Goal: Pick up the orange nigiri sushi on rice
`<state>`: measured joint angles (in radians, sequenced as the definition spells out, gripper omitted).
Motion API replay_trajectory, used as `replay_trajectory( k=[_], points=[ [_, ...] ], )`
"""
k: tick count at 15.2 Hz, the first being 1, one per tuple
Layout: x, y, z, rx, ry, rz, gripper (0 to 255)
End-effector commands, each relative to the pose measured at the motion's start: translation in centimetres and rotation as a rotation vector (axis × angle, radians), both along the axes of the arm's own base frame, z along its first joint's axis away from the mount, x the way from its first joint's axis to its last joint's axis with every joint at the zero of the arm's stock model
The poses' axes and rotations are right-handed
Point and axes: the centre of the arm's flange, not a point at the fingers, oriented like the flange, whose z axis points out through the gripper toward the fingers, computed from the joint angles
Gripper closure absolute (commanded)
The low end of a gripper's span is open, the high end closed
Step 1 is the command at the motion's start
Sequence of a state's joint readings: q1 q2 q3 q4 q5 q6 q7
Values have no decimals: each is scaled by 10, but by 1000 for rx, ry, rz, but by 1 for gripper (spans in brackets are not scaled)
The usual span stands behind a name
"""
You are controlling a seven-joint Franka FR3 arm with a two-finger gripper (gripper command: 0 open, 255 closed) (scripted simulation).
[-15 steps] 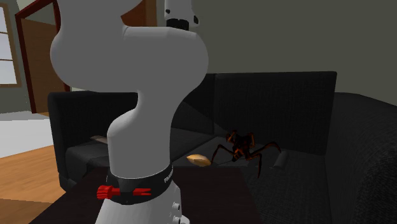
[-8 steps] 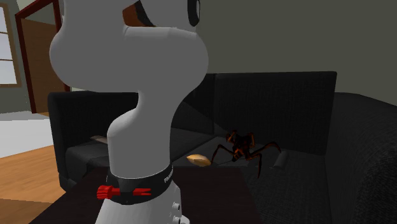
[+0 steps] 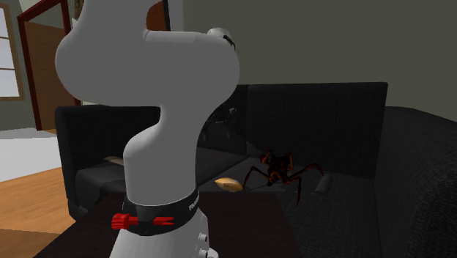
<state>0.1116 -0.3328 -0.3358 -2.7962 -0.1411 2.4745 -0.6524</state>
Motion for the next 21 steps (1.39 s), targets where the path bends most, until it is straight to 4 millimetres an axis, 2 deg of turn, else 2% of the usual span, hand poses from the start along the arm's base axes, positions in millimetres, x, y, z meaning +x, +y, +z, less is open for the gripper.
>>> replay_trajectory(
  k=[1, 10, 17, 19, 20, 21],
  points=[
    [10, -4, -26, -6, -4, 47, 0],
    [46, -19, -135, -24, -11, 244, 0],
    [46, -19, -172, -24, -11, 244, 0],
    [46, -19, -175, -24, -11, 244, 0],
    [46, -19, -175, -24, -11, 244, 255],
    [46, -19, -175, -24, -11, 244, 255]
  ],
)
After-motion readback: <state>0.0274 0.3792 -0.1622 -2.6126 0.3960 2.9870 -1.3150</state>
